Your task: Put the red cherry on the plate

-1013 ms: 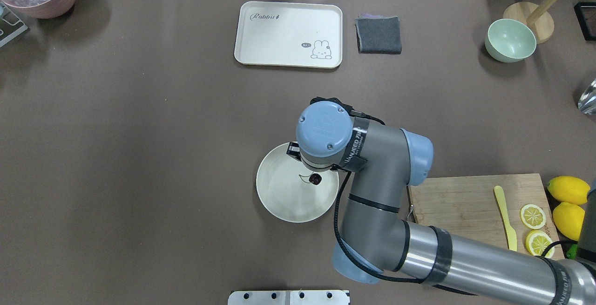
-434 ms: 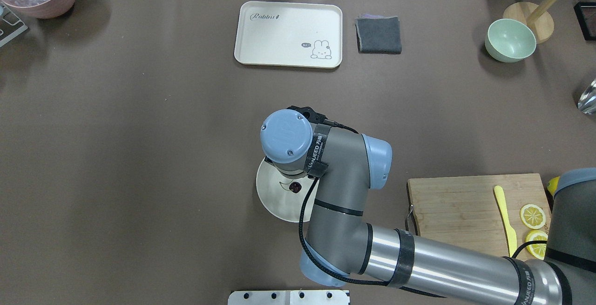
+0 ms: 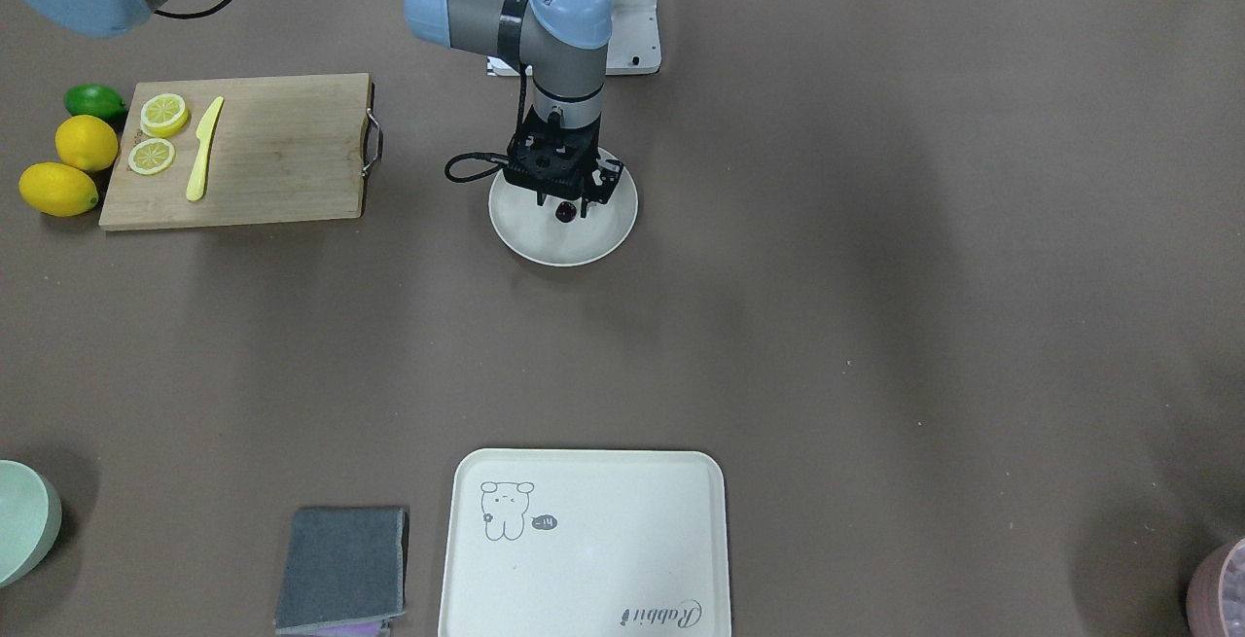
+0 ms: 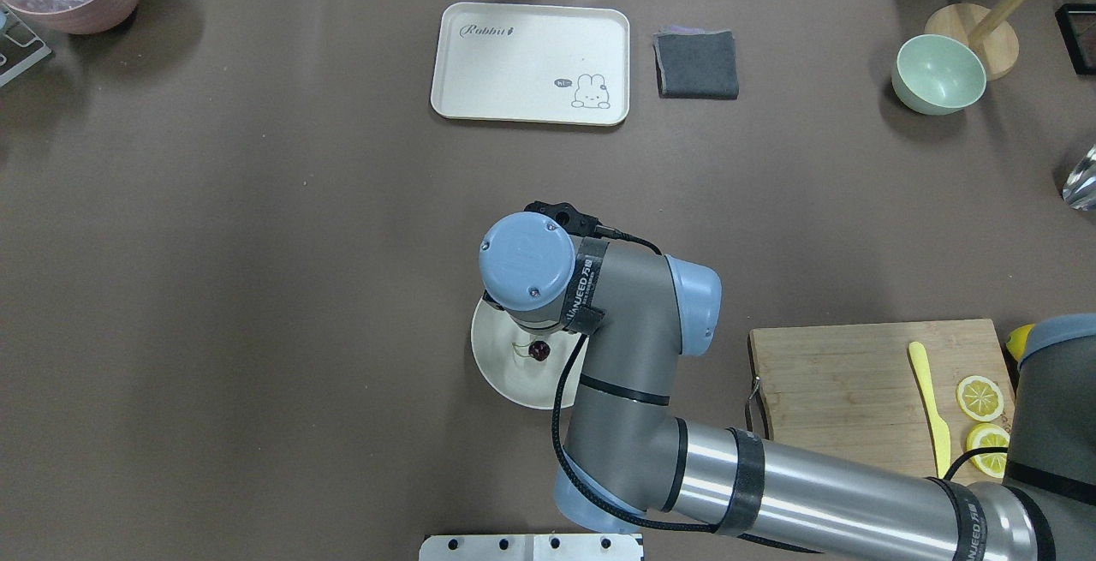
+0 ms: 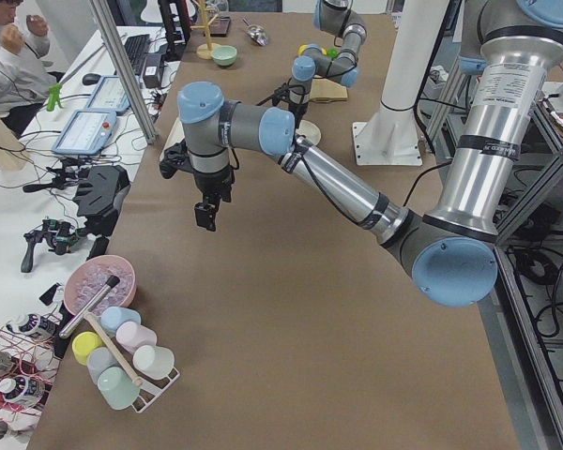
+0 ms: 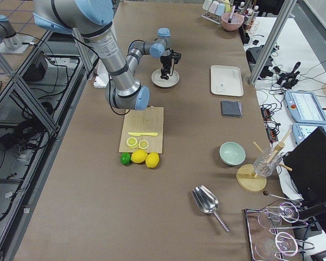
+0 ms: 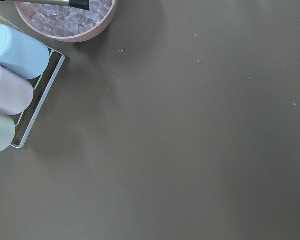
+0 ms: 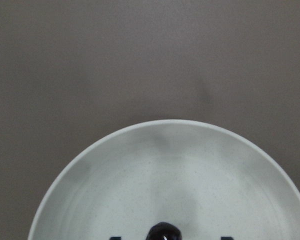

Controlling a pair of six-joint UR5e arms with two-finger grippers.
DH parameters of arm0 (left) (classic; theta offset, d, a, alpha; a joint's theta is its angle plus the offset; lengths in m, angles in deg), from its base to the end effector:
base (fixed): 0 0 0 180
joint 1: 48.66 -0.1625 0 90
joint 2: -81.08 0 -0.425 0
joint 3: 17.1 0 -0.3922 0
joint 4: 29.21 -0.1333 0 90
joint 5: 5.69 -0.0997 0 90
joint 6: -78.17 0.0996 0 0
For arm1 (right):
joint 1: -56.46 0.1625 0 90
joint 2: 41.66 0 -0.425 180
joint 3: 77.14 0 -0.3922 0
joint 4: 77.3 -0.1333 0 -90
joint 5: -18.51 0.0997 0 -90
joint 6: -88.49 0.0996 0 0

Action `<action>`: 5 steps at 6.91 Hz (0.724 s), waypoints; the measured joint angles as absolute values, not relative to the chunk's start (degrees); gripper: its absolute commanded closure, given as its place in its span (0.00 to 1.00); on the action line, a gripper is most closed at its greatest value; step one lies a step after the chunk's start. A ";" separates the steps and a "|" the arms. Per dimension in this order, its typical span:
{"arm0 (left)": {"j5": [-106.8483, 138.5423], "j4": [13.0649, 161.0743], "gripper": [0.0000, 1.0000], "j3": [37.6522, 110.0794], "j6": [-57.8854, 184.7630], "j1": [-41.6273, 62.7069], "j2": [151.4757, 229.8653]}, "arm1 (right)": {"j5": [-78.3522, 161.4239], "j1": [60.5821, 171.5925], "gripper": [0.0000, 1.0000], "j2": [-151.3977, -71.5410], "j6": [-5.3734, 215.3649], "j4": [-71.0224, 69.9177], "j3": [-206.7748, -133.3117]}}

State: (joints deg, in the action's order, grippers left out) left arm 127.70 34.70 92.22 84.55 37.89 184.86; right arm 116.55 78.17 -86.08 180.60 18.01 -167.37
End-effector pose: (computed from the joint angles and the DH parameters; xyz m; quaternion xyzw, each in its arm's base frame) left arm -0.0324 -0.5405 0.4208 0.0662 0.3674 0.1020 0.9221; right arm -0.6218 -0.3760 0.1890 -0.0060 -0.3514 0.1694 0.9207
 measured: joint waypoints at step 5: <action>127.54 34.42 0.02 84.79 84.10 38.61 181.71 | 126.51 95.91 0.00 -105.77 157.81 18.32 -188.06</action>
State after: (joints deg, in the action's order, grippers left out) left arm 127.54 34.42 84.79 84.10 38.61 181.71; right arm 126.51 95.91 -105.77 157.81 18.32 -188.06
